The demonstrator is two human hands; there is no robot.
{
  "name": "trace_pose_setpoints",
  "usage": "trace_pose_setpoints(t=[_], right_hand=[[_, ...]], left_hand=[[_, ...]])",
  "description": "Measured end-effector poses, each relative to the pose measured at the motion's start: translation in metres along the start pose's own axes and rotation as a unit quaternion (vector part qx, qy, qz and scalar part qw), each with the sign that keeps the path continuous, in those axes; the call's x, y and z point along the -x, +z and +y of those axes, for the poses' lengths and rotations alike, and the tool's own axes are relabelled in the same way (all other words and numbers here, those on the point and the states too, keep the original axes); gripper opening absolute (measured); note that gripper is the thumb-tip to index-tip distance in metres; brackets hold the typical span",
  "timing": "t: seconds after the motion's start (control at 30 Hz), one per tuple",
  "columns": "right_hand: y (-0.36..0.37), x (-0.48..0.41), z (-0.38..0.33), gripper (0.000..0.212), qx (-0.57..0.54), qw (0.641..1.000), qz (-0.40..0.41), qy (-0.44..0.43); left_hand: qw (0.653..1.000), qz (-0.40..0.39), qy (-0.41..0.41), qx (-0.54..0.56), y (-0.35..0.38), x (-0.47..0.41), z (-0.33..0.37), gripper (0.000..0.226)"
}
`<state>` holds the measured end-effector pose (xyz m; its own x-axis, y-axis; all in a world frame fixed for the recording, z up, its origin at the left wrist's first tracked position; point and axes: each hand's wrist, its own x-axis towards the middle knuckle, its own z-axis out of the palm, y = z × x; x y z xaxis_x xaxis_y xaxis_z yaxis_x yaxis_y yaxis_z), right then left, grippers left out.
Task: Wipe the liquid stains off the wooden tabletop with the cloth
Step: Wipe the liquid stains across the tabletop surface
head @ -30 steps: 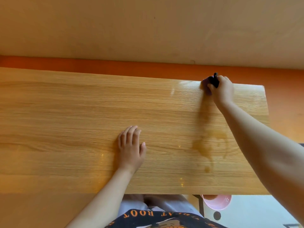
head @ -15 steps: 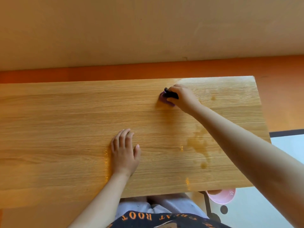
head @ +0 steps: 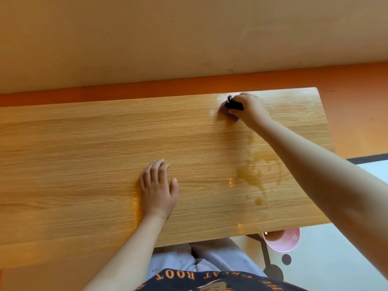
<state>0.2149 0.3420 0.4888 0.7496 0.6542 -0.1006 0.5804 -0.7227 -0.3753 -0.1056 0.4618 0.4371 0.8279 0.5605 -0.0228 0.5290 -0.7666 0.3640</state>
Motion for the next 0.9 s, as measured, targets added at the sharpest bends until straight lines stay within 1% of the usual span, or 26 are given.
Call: trace_pose_setpoints(t=[0.17,0.27,0.33,0.4,0.43,0.5,0.57,0.67,0.77,0.9], right_hand=[[0.011,0.099,-0.01,0.015,-0.048,0.993,-0.066,-0.081],[0.016,0.147,-0.012,0.019,-0.051,0.985,-0.117,-0.12],[0.015,0.156,-0.012,0.02,-0.05,0.976,-0.163,-0.136],[0.011,0.143,-0.011,0.02,-0.049,0.97,-0.189,-0.145],[0.008,0.131,-0.01,0.019,-0.048,0.97,-0.187,-0.145],[0.004,0.104,-0.011,0.019,-0.041,0.979,-0.152,-0.131],[0.003,0.077,-0.011,0.021,-0.033,0.989,-0.107,-0.1],[0.006,0.056,-0.013,0.02,-0.029,0.997,-0.063,-0.046],[0.013,0.07,-0.018,0.016,-0.044,0.998,-0.035,-0.003],[0.023,0.137,-0.028,0.017,-0.061,0.997,-0.046,-0.013]], left_hand=[[1.0,0.001,-0.001,0.006,-0.001,0.0,0.001,0.043],[1.0,0.002,0.004,0.005,-0.001,0.001,0.0,0.044],[1.0,0.008,0.005,0.005,0.0,0.001,0.0,0.044],[1.0,0.007,0.004,0.007,0.001,0.0,-0.001,0.044],[1.0,0.007,0.004,0.008,0.001,-0.001,-0.001,0.043],[1.0,0.009,0.006,0.009,0.002,-0.002,-0.001,0.043],[1.0,0.015,0.008,0.009,0.002,-0.001,-0.001,0.043],[1.0,0.026,0.012,0.007,0.003,0.0,-0.002,0.042],[0.999,0.031,0.014,0.003,0.004,0.0,-0.002,0.042],[0.999,0.038,0.023,0.007,0.005,0.001,-0.003,0.041]])
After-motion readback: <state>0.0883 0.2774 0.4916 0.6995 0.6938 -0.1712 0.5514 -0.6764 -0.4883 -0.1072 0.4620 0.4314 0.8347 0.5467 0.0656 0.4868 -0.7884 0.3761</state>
